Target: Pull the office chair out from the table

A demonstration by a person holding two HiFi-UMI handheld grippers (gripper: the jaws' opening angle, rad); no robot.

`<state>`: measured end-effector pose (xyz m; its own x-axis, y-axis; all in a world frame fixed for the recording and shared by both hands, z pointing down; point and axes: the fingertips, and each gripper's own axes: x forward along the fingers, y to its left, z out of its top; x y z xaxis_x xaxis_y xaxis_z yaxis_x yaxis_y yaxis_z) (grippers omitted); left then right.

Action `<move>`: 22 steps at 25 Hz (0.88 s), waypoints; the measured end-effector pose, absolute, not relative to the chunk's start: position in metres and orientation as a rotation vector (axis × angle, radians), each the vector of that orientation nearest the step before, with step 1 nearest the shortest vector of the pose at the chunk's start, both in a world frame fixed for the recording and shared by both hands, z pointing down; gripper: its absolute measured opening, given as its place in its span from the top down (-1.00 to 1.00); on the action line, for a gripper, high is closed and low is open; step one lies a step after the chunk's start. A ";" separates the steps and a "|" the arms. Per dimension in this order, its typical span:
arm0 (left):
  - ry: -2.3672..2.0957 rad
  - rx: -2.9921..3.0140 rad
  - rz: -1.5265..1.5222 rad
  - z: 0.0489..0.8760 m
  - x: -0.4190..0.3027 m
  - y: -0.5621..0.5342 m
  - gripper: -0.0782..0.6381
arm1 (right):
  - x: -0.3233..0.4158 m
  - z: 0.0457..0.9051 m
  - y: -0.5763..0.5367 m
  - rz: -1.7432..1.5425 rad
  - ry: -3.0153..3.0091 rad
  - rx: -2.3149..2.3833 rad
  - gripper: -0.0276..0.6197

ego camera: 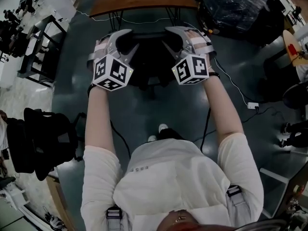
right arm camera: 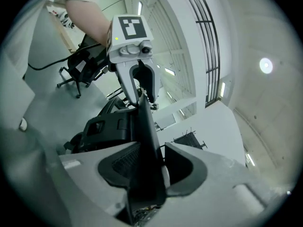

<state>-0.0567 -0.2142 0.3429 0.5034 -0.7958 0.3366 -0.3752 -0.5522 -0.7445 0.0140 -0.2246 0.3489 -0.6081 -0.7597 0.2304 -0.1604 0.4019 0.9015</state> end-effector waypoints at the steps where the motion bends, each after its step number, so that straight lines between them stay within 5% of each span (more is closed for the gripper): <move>1: 0.987 -2.162 -0.855 0.337 -0.058 -0.209 0.29 | 0.015 0.344 -0.219 -1.198 -2.026 0.813 0.49; 7: 1.281 -2.284 -0.361 0.301 -0.075 -0.157 0.47 | 0.027 0.319 -0.174 -1.050 -2.176 1.117 0.52; 11: 1.391 -2.410 0.011 0.291 -0.080 -0.109 0.55 | 0.040 0.318 -0.133 -0.868 -2.277 1.346 0.92; 15: 1.461 -2.477 0.162 0.297 -0.077 -0.063 0.73 | 0.053 0.337 -0.095 -0.664 -2.385 1.449 0.94; 22: 1.548 -2.621 0.214 0.349 -0.063 -0.008 0.73 | 0.081 0.390 -0.044 -0.362 -2.438 1.484 0.94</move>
<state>-0.0634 -0.0082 0.3490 0.4766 -0.8633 -0.1661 -0.8760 -0.4823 -0.0067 0.0812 -0.0443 0.3898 -0.4424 -0.8919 0.0942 -0.8260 0.4461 0.3445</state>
